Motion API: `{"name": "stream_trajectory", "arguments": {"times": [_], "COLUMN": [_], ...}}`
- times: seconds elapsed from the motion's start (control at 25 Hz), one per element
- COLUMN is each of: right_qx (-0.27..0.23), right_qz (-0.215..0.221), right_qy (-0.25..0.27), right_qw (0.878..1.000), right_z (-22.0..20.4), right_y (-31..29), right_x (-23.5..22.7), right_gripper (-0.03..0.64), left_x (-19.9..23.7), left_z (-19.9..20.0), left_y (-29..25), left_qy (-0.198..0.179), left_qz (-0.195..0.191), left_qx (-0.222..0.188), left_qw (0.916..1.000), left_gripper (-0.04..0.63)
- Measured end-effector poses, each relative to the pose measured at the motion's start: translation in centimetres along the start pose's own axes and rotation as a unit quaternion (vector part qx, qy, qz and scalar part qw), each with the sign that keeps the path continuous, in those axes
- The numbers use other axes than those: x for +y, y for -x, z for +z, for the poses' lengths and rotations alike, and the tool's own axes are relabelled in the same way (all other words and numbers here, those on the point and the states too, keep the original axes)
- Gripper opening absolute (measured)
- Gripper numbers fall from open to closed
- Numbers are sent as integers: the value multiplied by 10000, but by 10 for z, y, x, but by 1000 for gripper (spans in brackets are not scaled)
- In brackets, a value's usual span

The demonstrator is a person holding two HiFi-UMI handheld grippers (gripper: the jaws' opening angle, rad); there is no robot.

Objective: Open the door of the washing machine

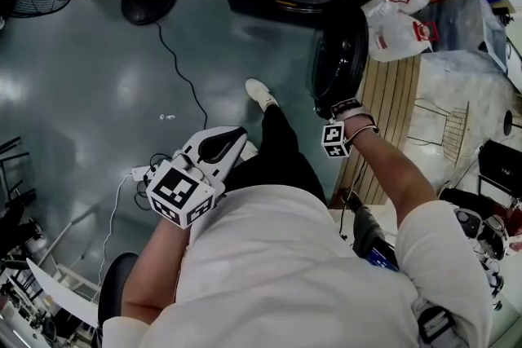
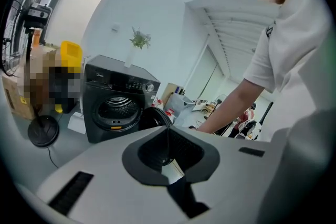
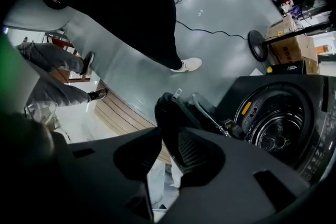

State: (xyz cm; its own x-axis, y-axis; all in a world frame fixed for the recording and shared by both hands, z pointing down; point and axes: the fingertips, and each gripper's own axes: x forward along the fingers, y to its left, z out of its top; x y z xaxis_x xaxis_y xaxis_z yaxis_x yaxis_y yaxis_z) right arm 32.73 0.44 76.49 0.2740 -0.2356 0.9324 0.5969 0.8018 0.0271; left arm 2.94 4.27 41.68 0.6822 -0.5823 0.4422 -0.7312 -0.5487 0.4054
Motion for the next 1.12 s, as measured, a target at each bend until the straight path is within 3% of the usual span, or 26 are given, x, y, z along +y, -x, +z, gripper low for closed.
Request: {"name": "stream_trajectory", "arguments": {"times": [0.56,0.88,1.12], "right_qx": [-335,-760,-955], "right_qz": [287,577,590], "right_qy": [-781,-1998,-2316], "right_qw": [9960,9752,9663], "right_z": [0,0,-1], "right_y": [0,8,11], "right_x": [3,-6,-11], "right_gripper": [106,101,98], "left_x": [3,1,1], "left_z": [5,14,22], "left_y": [-19,-28,-33], "left_qy": [-63,-123,-192], "left_qz": [-184,-292,-364], "left_qx": [116,170,191], "left_qw": [9997,9994,9990], "left_gripper": [23,21,23]}}
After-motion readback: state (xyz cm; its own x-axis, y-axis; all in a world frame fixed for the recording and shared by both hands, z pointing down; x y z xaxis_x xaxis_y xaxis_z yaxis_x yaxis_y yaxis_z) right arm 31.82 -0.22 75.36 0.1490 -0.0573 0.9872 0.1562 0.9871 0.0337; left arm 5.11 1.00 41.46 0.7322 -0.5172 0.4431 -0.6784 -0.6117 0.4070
